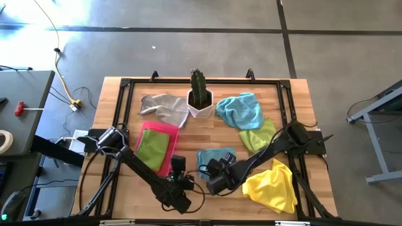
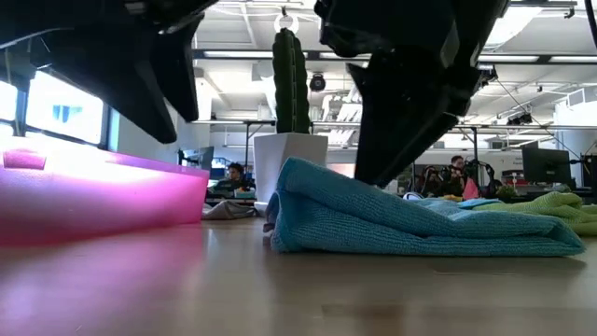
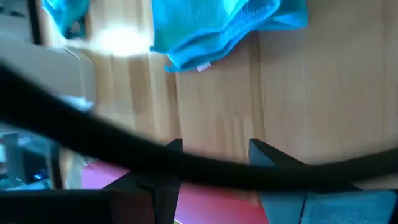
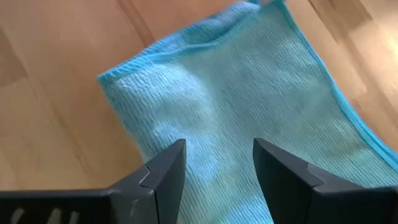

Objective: Fold microfiber towels
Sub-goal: Fold the bottom blue towel, then put the bottom blue towel in the pink bin

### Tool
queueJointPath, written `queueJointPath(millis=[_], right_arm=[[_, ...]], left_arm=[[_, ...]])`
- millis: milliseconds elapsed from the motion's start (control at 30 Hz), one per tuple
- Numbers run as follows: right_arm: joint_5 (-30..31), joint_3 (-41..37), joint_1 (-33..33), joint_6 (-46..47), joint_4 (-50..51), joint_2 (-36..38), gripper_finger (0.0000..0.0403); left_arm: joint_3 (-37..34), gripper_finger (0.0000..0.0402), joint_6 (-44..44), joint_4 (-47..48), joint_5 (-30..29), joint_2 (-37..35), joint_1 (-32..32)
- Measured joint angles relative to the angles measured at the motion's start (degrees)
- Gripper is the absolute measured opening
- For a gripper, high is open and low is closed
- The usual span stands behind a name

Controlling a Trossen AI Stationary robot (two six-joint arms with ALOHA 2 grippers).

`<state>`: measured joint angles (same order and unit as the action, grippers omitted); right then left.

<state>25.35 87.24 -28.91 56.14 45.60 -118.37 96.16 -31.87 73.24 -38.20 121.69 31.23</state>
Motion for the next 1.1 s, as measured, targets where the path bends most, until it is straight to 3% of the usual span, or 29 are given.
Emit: queueJointPath(millis=[433,633,933,1100], right_arm=[[1.40,0.00,-0.52,-6.11,-9.26,-3.35,0.0180],[2.11,0.00,-1.41,-4.44,1.89,3.04,0.0180],[11.82,0.04,-4.77,-0.66,18.07,18.83,0.0180],[16.82,-3.10,-4.93,-2.27,26.38,24.87,0.0180]], left_arm=[[0.00,0.0172,-0.99,0.52,11.20,0.00,-1.30],[0.00,0.0172,-1.10,0.78,13.41,0.00,-1.17],[0.00,0.0172,3.41,0.67,22.21,0.00,-4.86],[0.00,0.0172,5.04,0.73,23.72,-0.07,-7.56]])
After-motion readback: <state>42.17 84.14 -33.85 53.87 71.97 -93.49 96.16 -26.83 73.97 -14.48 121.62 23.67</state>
